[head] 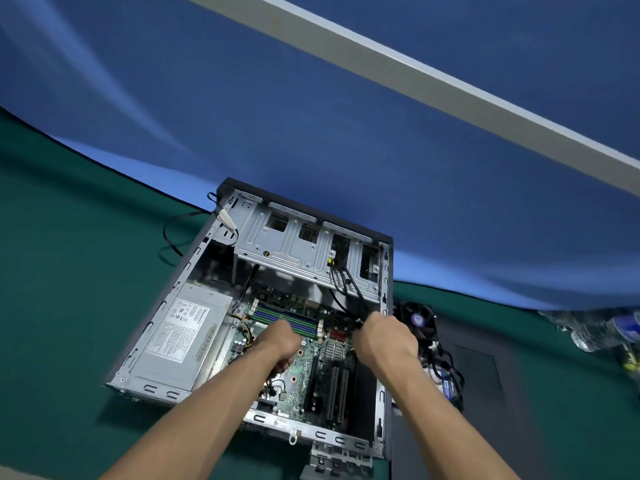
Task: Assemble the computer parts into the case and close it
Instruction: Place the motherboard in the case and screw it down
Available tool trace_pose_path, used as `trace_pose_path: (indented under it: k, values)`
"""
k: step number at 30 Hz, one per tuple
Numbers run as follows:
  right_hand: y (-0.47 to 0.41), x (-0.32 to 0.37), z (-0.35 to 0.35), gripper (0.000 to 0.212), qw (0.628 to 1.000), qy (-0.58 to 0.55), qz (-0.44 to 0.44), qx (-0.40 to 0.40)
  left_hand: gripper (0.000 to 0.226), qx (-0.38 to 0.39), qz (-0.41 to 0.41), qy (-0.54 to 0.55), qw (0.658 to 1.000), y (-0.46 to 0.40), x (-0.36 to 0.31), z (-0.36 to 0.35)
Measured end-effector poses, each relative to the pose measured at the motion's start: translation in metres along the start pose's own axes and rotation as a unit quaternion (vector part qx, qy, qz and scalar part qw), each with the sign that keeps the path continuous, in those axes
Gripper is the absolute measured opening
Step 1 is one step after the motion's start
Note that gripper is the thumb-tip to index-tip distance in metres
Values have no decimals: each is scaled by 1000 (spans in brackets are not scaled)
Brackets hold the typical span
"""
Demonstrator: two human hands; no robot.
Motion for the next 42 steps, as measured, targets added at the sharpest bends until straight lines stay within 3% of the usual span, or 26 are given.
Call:
trace_pose_path:
  k: [8, 13, 18, 23, 26, 29, 31, 35, 38, 40, 42]
  values:
    - [1, -4, -3, 27, 1000, 4, -11, -16, 31, -40, -33, -100, 994, 21, -15, 4]
    - [12, 1, 7, 19, 994, 71, 63, -51, 22, -68, -75, -99, 990, 36, -31, 4]
    - [26, -10, 17, 9, 983, 58, 135, -107, 24, -83, -96, -108, 986, 62, -48, -1]
    - [24, -38, 12, 23, 980, 28, 161, -118, 27, -90, -120, -121, 981, 83, -73, -24]
    - [16, -66, -9, 36, 983, -90, 149, -61, 34, -97, -148, -134, 975, 90, -89, -43]
    - [8, -99, -30, 25, 940, -319, 124, -8, 37, -106, -176, -132, 970, 96, -106, -62]
    - [5, -121, -38, 27, 902, -419, 104, -15, 40, -134, -195, -154, 959, 101, -121, -70]
    - [-1, -148, -51, 40, 843, -530, 88, -18, 40, -183, -221, -209, 935, 101, -147, -79]
    - [-12, -155, -65, 35, 807, -585, 78, -15, 45, -216, -250, -237, 914, 102, -161, -84]
    - [-19, -150, -76, 28, 759, -646, 78, 2, 47, -245, -274, -291, 883, 104, -171, -90]
    - [-25, -142, -90, 22, 685, -724, 68, 32, 49, -256, -294, -352, 851, 103, -178, -98]
Point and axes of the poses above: each hand's wrist, its own y-axis away from the middle knuckle, its own z-axis out of the back of the hand, x = y × z, the point moved 10 cm from there along -y, towards the middle knuckle, and after that the axes turned 6 degrees about x, right-handed, at the moved point
